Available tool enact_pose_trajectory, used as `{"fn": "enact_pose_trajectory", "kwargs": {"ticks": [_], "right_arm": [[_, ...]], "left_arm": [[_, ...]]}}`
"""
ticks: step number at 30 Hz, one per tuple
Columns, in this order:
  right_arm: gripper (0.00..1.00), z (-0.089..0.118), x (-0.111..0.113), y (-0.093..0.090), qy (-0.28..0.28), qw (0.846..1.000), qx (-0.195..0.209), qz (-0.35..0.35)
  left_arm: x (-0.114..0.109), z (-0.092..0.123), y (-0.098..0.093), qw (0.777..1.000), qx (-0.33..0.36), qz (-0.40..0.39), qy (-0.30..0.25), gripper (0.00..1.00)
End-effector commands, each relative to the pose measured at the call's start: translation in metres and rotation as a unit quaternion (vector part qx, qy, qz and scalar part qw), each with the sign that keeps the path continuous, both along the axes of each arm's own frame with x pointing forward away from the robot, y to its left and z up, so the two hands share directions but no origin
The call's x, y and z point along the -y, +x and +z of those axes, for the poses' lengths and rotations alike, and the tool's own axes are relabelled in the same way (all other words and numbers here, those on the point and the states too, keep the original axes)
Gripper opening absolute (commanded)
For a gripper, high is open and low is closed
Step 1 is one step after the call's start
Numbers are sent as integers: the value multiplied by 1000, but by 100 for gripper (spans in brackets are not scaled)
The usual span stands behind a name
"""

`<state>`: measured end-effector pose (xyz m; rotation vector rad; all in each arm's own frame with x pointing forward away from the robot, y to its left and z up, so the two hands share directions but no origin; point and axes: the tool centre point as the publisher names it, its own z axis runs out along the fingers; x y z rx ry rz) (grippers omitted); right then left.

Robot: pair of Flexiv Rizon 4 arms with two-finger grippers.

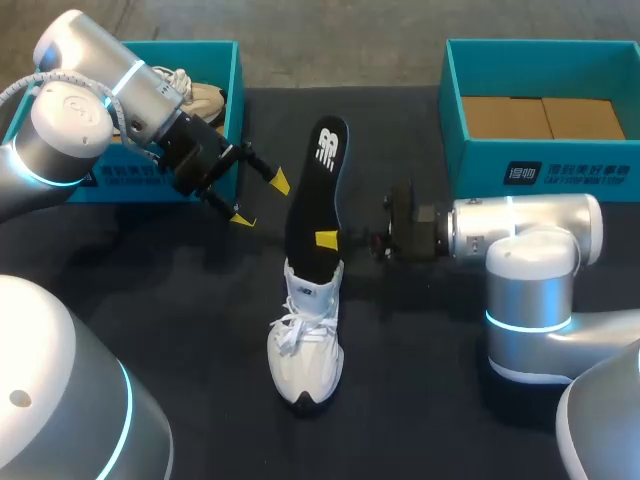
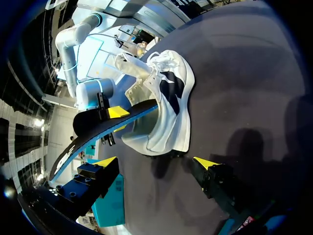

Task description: Take the shoe out of the shoebox, open the shoe tongue, remove and reinsert the insole, then place the shoe into the shoebox

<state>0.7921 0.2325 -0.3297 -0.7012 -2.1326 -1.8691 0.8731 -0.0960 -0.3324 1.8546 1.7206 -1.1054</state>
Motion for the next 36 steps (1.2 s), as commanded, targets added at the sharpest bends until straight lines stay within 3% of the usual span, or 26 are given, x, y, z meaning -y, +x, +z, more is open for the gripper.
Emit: {"fn": "enact_pose_trajectory", "kwargs": {"ticks": [1, 17, 36], "right_arm": [[0, -2, -2, 0, -3, 1000, 0, 5], [0, -11, -7, -4, -1, 1000, -11, 13], [0, -28, -8, -24, 2, 999, -33, 16]], "left_arm": [[0, 0, 0, 1000, 0, 0, 1, 100], [0, 0, 0, 1000, 0, 0, 1, 100], [0, 0, 0, 1000, 0, 0, 1, 100]]}}
